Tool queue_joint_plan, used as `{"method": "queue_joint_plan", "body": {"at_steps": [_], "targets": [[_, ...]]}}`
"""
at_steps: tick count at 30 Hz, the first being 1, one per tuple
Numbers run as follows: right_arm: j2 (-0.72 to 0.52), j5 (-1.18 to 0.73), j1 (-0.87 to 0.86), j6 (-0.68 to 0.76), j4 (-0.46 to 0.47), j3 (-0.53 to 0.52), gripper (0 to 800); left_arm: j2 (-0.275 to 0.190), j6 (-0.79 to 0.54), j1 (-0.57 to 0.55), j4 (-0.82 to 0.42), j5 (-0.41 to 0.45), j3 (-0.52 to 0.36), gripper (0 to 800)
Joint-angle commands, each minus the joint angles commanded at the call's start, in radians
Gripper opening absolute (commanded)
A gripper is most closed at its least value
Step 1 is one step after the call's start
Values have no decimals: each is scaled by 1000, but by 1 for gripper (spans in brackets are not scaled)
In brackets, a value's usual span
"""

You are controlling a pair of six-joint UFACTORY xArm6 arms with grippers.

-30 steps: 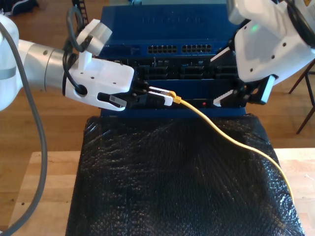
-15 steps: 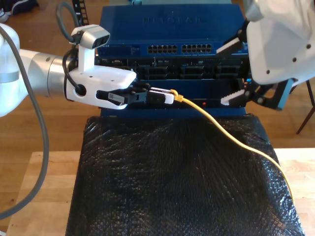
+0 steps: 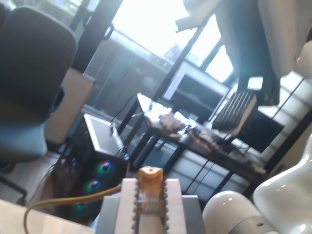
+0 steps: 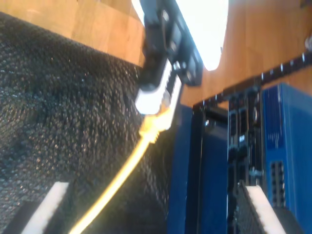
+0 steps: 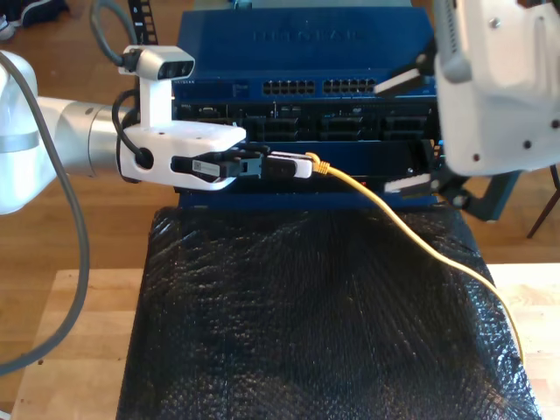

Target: Grab the cable and plug it in

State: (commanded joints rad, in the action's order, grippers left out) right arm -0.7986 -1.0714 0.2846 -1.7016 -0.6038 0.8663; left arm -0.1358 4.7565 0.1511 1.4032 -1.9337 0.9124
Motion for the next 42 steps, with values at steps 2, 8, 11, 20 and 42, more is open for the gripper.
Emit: {"method": "queue_joint_plan", "body": {"at_steps": [2,8,11,20,42], "targets": [[0,20,17,0,0,-14,792,9,0,2,0,-11,0,7],[-6,120,106,-49,2,-51,796,34,2,2,20,-60,-2,7],[-8,170,153,-57,2,-77,797,48,5,2,52,-87,2,8],[-55,245,186,-60,2,-115,797,80,8,23,106,-153,0,8],[-97,414,273,-86,2,-181,742,109,54,29,150,-229,-44,8]]}}
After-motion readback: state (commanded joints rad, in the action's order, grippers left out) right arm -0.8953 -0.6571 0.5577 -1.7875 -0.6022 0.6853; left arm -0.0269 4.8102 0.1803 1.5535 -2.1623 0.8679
